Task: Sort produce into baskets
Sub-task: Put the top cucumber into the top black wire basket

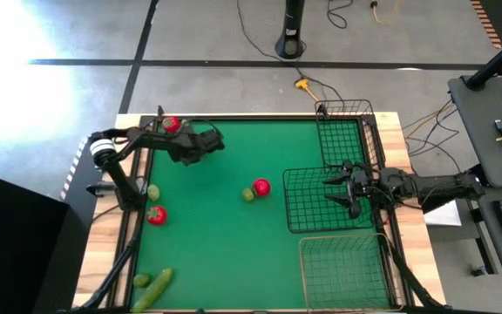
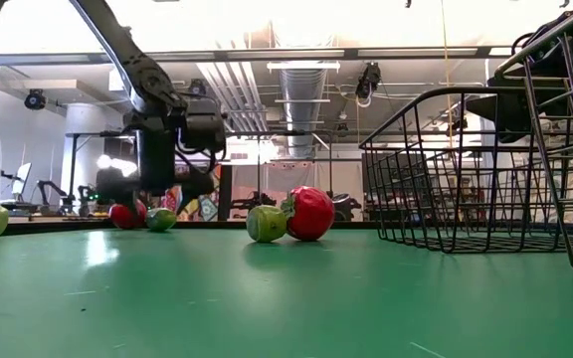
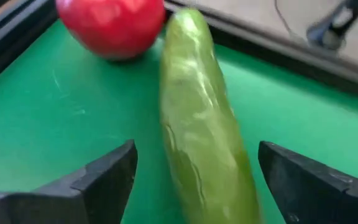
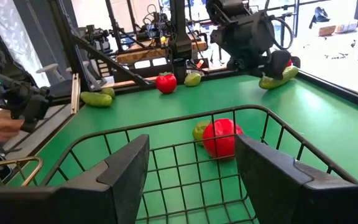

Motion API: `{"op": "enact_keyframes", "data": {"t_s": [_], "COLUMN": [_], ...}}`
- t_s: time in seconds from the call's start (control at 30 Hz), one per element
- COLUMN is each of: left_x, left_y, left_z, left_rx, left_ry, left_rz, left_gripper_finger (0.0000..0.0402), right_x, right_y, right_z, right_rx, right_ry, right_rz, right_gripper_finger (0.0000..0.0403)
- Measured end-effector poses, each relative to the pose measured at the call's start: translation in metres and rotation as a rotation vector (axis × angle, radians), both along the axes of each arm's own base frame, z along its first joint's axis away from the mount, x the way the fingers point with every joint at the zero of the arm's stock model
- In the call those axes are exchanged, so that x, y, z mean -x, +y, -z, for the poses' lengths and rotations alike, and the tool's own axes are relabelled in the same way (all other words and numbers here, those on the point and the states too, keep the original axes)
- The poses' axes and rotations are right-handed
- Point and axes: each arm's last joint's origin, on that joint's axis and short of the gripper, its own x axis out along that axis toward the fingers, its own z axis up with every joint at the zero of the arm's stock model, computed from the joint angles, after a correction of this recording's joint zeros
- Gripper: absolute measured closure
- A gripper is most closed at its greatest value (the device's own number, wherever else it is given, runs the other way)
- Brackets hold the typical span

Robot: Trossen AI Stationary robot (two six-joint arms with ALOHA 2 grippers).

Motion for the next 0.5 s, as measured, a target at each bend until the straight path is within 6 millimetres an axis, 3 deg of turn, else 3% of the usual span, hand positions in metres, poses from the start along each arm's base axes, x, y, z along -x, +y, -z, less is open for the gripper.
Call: {"op": "enact_keyframes", "data": {"t_s": [0.27, 0.5], "left_x": [-0.005, -0.007], "left_y": [0.005, 0.004], "left_z": [0.019, 0.019], "left_rx": [0.005, 0.010], "left_ry": [-0.046, -0.056], "left_rz": [-0.042, -0.033], "left_gripper_finger": [0.0090, 0.0095], "right_x": [0.000, 0.000], "right_y": [0.000, 0.000], "right_z": [0.000, 0.000], "right_rx": [0.000, 0.000], "right_ry": [0.000, 0.000], "right_rz": [0.000, 0.000], "right_gripper_finger": [0.0174, 0.0174]}}
